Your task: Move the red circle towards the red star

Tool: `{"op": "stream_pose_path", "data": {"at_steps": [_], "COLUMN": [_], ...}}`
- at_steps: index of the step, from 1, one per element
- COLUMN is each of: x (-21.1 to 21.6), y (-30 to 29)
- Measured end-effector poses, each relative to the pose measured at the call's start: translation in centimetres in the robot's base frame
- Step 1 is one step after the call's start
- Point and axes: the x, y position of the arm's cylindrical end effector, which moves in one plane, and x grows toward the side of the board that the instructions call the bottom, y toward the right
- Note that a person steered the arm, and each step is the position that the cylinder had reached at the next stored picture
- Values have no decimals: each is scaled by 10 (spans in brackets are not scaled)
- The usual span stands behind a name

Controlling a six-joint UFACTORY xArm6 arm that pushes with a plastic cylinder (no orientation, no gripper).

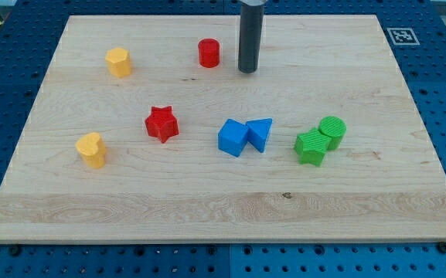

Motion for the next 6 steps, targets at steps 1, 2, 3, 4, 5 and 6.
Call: {"op": "stream_pose_path", "data": {"at_steps": [1, 2, 3, 4, 5, 6], "x": [-18, -35, -50, -54, -43, -30], "y": [-15, -30, -46, -59, -66, -69]}}
